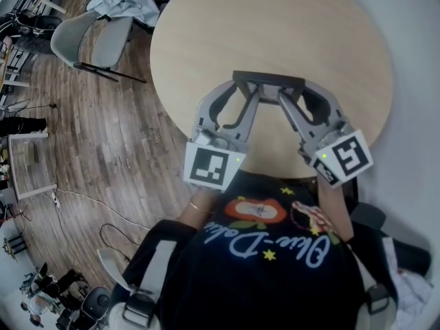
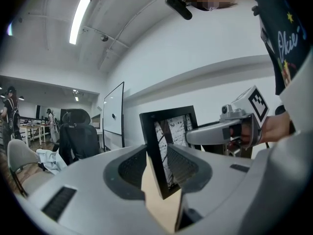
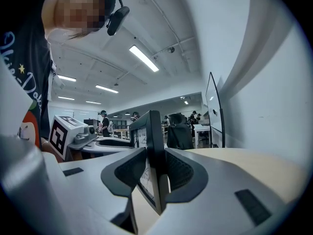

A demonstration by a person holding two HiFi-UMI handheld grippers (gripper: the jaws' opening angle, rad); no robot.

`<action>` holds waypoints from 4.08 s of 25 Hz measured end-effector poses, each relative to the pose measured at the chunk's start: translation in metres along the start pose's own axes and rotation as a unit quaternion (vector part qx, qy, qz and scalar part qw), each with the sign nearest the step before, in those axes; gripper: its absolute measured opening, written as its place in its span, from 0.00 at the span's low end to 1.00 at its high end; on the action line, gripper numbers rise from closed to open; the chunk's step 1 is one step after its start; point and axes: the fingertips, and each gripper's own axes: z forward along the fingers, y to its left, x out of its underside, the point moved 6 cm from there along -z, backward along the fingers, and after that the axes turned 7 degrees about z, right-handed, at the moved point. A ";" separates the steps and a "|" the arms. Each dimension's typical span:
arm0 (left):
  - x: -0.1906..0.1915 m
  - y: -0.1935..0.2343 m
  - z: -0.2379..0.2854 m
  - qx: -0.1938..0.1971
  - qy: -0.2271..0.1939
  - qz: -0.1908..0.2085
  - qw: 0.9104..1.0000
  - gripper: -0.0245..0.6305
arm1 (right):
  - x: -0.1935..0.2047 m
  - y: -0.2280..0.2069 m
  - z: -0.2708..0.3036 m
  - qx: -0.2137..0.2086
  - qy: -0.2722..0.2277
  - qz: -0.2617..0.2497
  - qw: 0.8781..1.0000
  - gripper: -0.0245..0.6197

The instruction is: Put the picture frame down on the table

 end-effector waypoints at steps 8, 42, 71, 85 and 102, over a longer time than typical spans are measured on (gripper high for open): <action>0.012 0.023 0.012 0.027 0.043 0.018 0.999 0.21 | 0.009 -0.010 0.023 0.006 0.019 0.023 1.000 0.19; 0.122 0.053 0.065 0.107 0.178 -0.008 0.978 0.21 | 0.106 -0.066 0.084 0.027 0.120 0.128 0.984 0.19; 0.152 0.050 0.094 0.128 0.207 -0.003 0.970 0.21 | 0.141 -0.097 0.094 0.072 0.155 0.142 0.975 0.23; 0.160 0.055 0.109 0.120 0.212 -0.015 0.970 0.21 | 0.141 -0.110 0.105 0.116 0.187 0.117 0.969 0.27; 0.175 0.054 0.116 0.115 0.220 -0.023 0.969 0.21 | 0.155 -0.117 0.112 0.138 0.212 0.115 0.961 0.29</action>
